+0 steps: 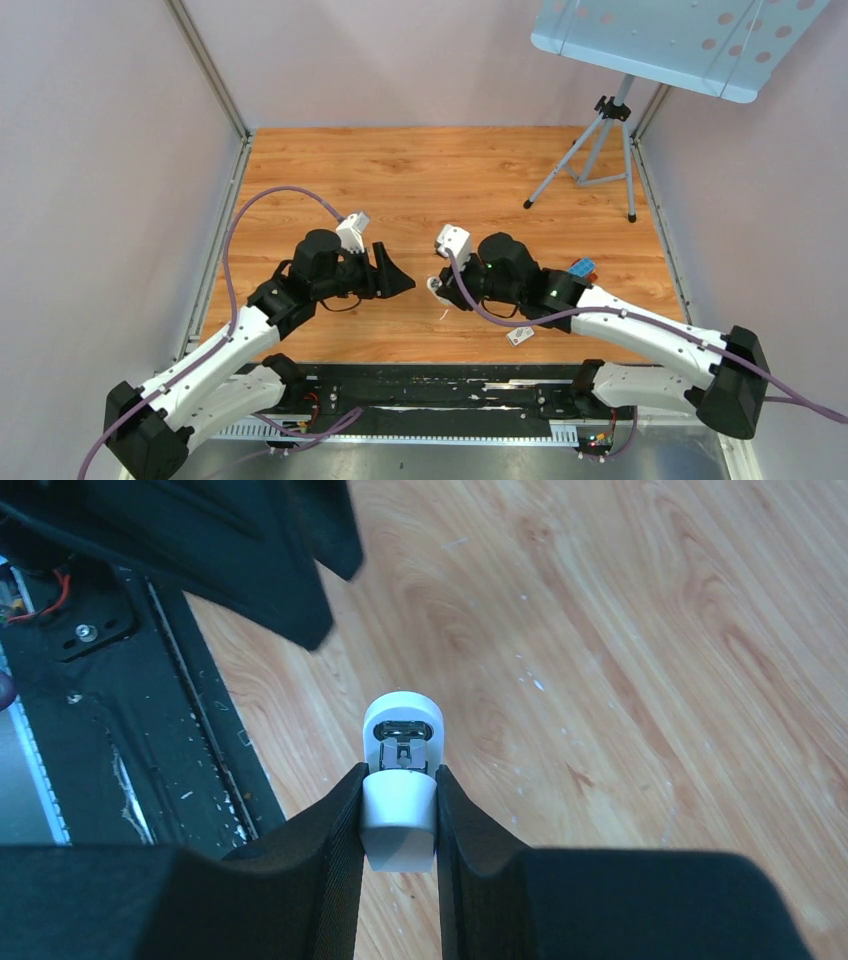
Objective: Load the staples into the stapler
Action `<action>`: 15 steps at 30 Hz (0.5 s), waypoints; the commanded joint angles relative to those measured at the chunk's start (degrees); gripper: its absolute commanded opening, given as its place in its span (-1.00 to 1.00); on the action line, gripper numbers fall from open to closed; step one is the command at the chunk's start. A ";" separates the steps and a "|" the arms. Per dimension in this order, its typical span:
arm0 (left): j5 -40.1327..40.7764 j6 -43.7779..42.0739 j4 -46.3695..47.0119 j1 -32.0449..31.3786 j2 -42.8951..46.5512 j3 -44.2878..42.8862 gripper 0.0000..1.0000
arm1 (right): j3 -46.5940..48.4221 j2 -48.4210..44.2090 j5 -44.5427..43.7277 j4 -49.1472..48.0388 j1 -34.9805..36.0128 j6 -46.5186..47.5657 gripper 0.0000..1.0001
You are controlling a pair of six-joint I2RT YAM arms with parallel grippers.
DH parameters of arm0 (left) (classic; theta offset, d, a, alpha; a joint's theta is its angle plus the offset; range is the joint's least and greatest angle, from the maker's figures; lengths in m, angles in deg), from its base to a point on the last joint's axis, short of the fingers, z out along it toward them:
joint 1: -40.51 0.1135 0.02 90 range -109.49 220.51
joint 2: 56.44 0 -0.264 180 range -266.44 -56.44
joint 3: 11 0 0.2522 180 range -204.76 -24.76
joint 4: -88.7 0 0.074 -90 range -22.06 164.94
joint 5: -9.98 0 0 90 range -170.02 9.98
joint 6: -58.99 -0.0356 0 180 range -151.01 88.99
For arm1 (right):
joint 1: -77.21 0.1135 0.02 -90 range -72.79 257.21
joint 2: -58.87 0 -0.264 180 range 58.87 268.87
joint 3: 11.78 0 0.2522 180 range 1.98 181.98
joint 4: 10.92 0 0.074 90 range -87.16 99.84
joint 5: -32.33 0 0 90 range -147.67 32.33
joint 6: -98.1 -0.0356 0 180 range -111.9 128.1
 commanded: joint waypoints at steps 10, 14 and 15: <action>-4.36 1.14 9.60 -2.31 -3.58 2.15 -0.01 | 7.09 8.79 -6.18 -4.80 7.63 0.64 -0.79; -4.41 1.81 9.62 -2.31 -3.47 2.85 -0.17 | 7.75 9.53 -6.97 -4.96 8.40 0.71 -0.80; -4.35 1.88 9.56 -2.31 -3.37 2.90 -0.21 | 7.78 9.49 -7.18 -5.03 8.57 0.78 -0.79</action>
